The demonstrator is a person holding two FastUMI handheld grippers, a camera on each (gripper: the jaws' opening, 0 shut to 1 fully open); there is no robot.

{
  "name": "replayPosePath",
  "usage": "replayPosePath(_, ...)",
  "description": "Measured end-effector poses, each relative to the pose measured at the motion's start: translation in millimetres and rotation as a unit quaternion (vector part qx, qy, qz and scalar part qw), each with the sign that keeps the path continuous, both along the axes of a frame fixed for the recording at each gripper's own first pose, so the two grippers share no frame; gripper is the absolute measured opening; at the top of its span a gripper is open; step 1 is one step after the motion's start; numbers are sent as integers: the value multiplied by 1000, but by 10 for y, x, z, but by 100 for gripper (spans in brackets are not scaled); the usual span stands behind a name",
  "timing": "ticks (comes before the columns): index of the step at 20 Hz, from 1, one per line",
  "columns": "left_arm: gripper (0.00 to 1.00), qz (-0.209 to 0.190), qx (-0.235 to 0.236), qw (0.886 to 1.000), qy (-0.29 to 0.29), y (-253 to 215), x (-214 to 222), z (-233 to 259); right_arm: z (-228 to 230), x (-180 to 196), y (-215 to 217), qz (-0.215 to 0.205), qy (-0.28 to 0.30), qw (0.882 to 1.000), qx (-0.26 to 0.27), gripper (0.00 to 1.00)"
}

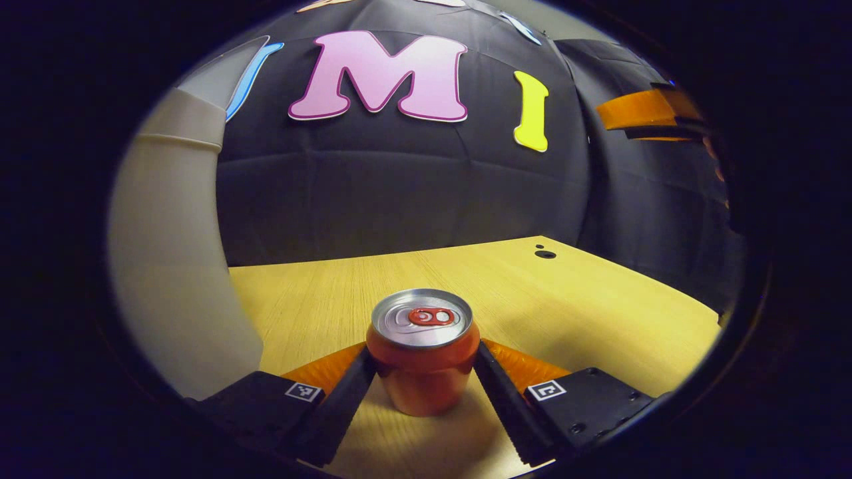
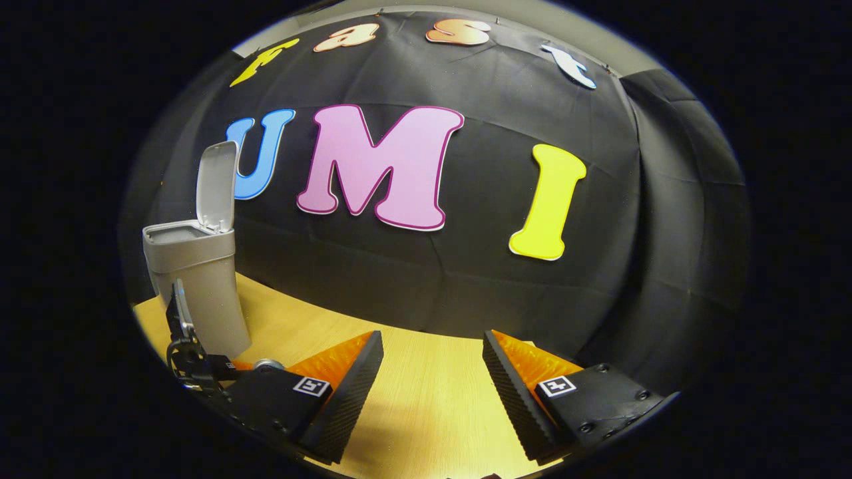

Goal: Press the lid of the desktop garbage bin to open it, pick up the crumpled paper on the desktop and throw it into the bin, then pick up the pop can on the desktop and drop it into the bin, and finally close the garbage bin lid.

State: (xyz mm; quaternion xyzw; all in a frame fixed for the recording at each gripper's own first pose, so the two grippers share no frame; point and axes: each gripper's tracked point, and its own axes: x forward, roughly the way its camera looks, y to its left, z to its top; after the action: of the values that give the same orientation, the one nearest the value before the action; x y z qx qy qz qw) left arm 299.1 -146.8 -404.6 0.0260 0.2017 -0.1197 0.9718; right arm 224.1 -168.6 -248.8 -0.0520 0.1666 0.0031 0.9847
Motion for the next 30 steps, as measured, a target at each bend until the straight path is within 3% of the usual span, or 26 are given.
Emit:
replayPosePath(3, 89, 3, 17, 1000, -4, 36, -1, 42, 13, 25, -29, 0, -3, 1000, 4, 97)
replayPosePath(8, 89, 8, 21, 1000, -16, 33, -59, 332, 28, 25, 30, 3, -1, 1000, 8, 97)
replayPosePath(20, 88, -6, -8, 994, -110, 25, -207, 2715, 796, -127, 60, -16, -12, 1000, 9, 97)
replayPosePath(24, 88, 12, 17, 990, -136, 264, -204, 3242, 1125, -189, 128, -16, -19, 1000, 2, 97)
replayPosePath(30, 88, 35, 66, 982, -174, 888, -160, 3646, 1658, -194, 280, -17, -49, 999, -8, 97)
